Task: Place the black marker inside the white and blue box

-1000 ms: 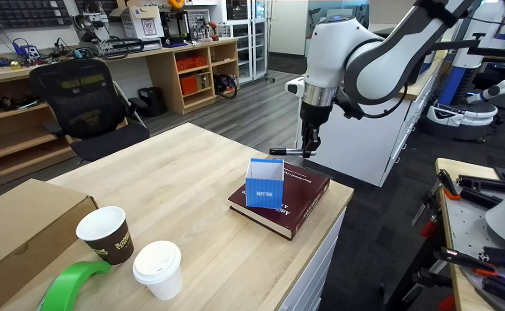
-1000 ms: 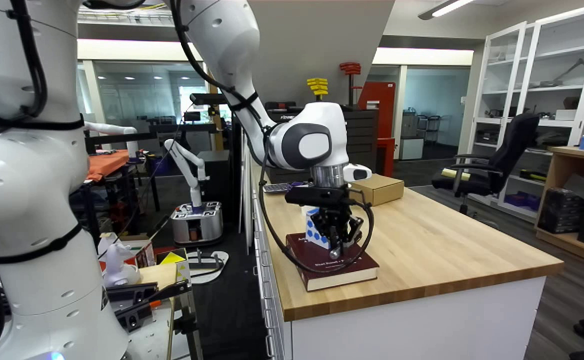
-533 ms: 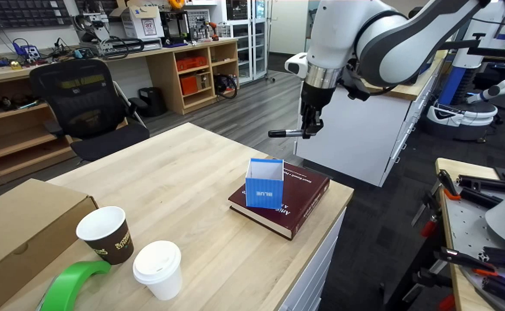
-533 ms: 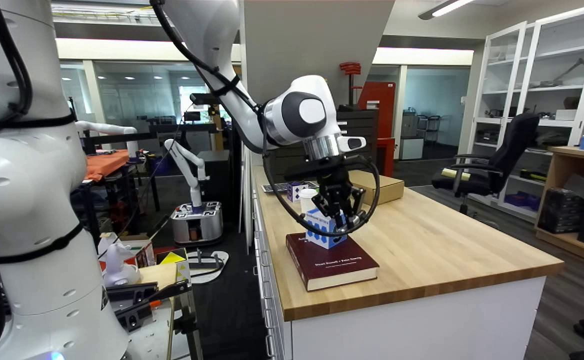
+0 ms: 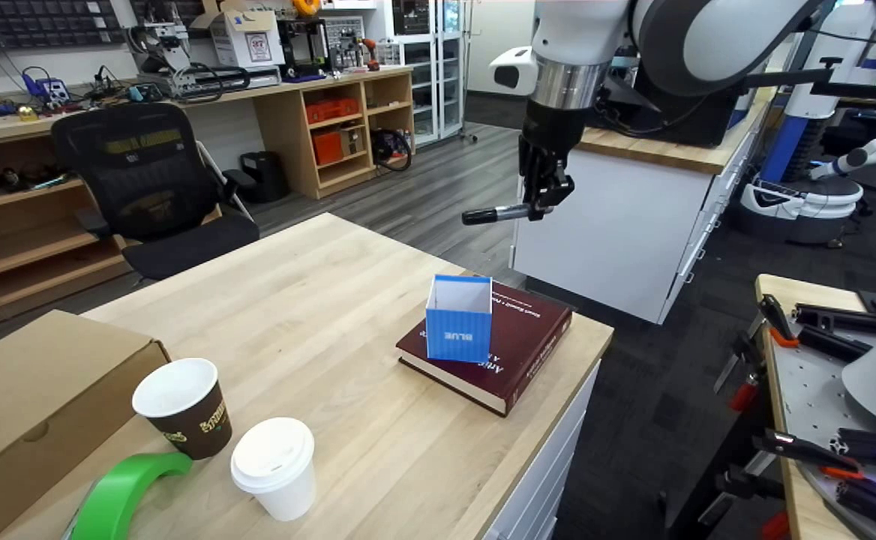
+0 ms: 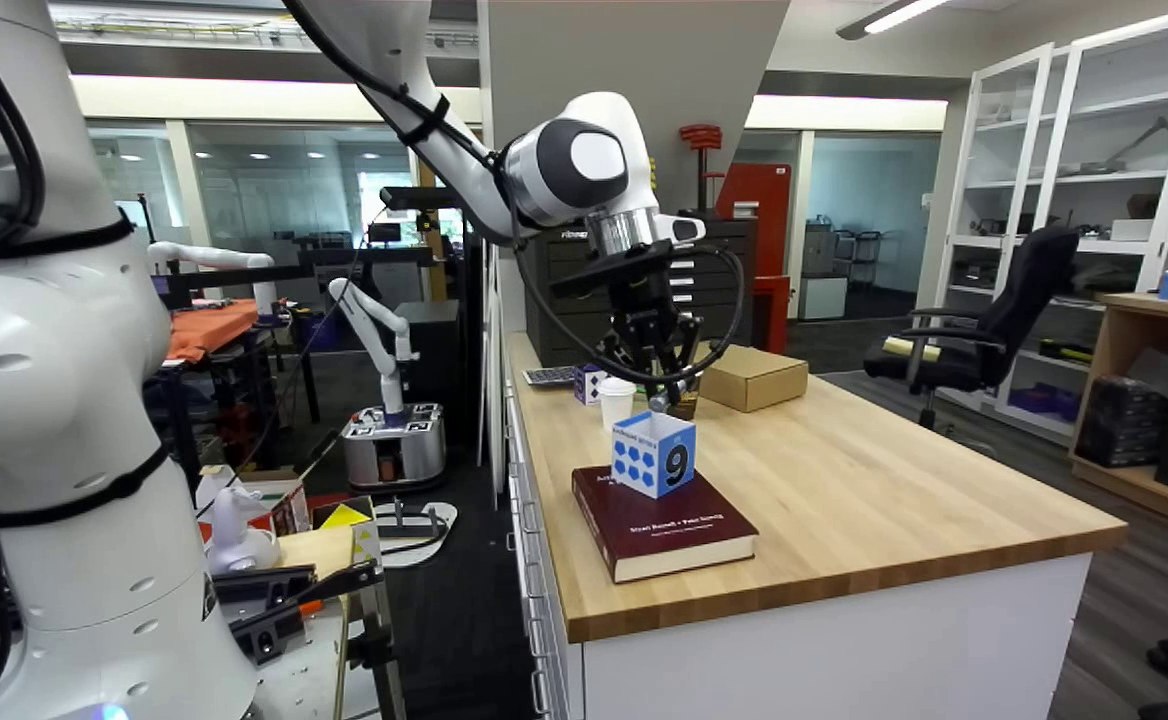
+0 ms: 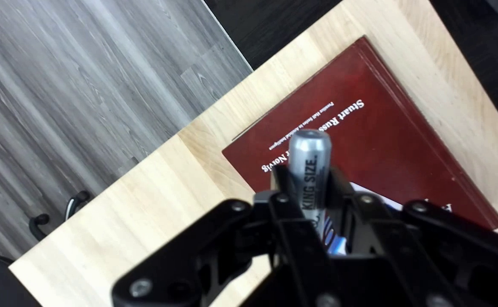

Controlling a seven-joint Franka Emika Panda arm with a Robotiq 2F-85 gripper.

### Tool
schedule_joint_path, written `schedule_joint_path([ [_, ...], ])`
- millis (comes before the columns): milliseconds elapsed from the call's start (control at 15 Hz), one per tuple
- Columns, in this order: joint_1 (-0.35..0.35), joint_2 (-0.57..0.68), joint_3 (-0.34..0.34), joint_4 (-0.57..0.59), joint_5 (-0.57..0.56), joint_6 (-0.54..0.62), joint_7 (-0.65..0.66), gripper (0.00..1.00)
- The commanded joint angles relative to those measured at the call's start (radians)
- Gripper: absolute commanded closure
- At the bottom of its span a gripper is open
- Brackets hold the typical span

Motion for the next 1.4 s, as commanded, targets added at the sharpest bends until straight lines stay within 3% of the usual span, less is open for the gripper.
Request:
schedule_joint_path([
  [0,0.023,-0.038,0.011,0.074,0.086,-0.182,-0.103,0.94],
  [467,0.058,0.071,0.059,0.280,0.034,-0.518,-0.082,0.94],
  [1333,0.150,0.451,0.106,0.659,-0.120,-0.835,-0.115,0.94],
])
